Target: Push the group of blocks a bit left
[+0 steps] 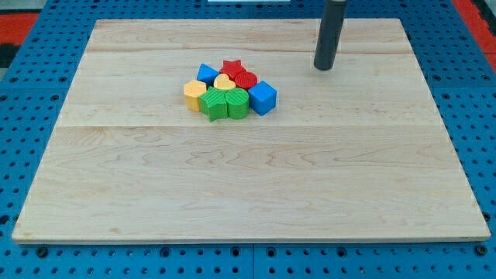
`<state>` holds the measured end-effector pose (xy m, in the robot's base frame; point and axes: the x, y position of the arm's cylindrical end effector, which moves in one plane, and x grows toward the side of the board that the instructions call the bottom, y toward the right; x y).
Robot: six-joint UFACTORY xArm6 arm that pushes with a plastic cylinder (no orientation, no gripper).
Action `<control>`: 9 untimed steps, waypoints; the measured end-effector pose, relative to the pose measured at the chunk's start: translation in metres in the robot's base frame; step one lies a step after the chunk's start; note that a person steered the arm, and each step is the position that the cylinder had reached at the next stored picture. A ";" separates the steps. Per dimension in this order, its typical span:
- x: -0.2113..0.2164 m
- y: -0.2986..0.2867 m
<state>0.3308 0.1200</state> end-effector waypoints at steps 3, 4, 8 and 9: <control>0.070 -0.039; 0.076 -0.052; 0.069 -0.102; 0.068 -0.122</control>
<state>0.3989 -0.0022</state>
